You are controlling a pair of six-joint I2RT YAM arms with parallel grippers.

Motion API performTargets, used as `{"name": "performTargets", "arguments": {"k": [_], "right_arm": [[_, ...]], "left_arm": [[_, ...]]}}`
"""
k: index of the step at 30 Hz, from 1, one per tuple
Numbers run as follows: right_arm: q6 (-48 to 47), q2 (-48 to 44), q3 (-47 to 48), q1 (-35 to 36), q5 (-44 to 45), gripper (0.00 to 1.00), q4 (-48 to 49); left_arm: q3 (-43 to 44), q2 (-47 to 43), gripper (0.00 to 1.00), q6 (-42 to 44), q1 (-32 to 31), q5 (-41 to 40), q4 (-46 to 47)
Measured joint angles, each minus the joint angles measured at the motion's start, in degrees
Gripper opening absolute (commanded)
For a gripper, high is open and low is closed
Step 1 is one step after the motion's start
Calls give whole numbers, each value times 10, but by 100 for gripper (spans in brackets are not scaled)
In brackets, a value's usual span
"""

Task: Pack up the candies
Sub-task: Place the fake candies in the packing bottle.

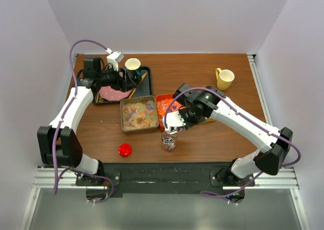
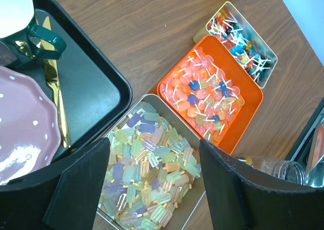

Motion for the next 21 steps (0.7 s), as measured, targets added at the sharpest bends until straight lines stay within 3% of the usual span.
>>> {"name": "performTargets", "arguments": {"k": [21], "right_arm": [[-21, -1, -33, 67, 146, 0, 0]], "left_arm": [[-10, -12, 76, -15, 12, 1, 13]]}}
